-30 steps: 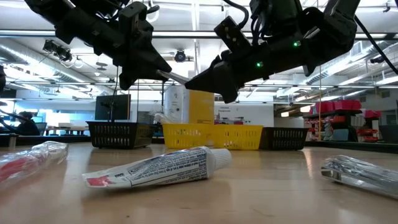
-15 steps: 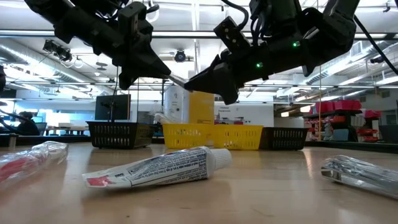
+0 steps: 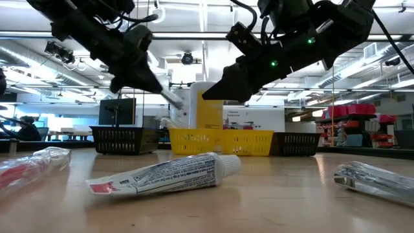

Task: Pick & Place Travel size toiletries
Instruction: Put the silver nail cutter into the left black bin, then put the red toothbrush into the left yellow bin

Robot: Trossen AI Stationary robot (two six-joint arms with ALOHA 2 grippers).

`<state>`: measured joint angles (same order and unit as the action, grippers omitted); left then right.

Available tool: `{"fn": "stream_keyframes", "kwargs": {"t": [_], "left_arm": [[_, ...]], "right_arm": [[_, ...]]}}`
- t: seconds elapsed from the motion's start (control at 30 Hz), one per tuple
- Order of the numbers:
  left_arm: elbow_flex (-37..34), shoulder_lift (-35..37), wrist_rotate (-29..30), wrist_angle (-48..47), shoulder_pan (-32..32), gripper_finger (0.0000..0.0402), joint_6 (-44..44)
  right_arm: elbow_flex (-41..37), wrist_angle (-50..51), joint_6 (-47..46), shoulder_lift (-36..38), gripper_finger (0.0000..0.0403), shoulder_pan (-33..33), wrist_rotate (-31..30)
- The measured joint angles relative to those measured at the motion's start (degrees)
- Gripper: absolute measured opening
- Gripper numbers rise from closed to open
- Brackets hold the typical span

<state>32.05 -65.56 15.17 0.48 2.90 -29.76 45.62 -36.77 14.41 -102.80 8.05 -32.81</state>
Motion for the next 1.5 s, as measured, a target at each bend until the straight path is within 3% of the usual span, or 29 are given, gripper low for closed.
{"fn": "stream_keyframes", "kwargs": {"t": [0.23, 0.43, 0.77, 0.93, 1.03, 1.23, 1.4, 1.5], "left_arm": [[0.0, 7.7, 10.1, -14.3, 0.2, 0.0042, -3.2], [-1.5, 8.5, 17.7, -20.2, 0.2, 0.0042, -10.3], [-4.3, 2.2, 13.4, -19.2, 0.2, 0.0046, -14.0], [-4.3, -0.7, 15.6, -18.6, 0.2, 0.0054, -13.4], [-4.3, -1.2, 18.5, -18.2, 0.2, 0.0067, -13.2], [-4.3, -1.2, 14.4, -16.1, 0.2, 0.0103, -8.7], [-4.2, -1.1, 15.4, -15.6, 0.3, 0.0134, -8.2], [-4.2, -0.4, 15.1, -12.7, 0.2, 0.0146, -3.7]], "right_arm": [[0.0, 1.9, -1.2, 0.0, 0.0217, -0.3, -0.1], [0.0, 3.0, -2.0, 0.0, 0.0207, -0.3, -0.1], [0.0, 3.2, -3.3, 0.0, 0.0204, -0.8, 0.0], [0.0, 3.3, -4.5, 0.0, 0.0201, -1.0, 0.1], [0.0, 3.3, -4.5, 0.0, 0.0199, -1.0, 1.6], [0.0, 3.3, -4.5, 0.0, 0.0202, -1.0, 1.6], [0.0, 3.2, -4.5, -0.1, 0.0199, -1.0, 2.0], [0.0, 3.2, -4.5, -0.1, 0.0199, -1.0, 2.0]]}}
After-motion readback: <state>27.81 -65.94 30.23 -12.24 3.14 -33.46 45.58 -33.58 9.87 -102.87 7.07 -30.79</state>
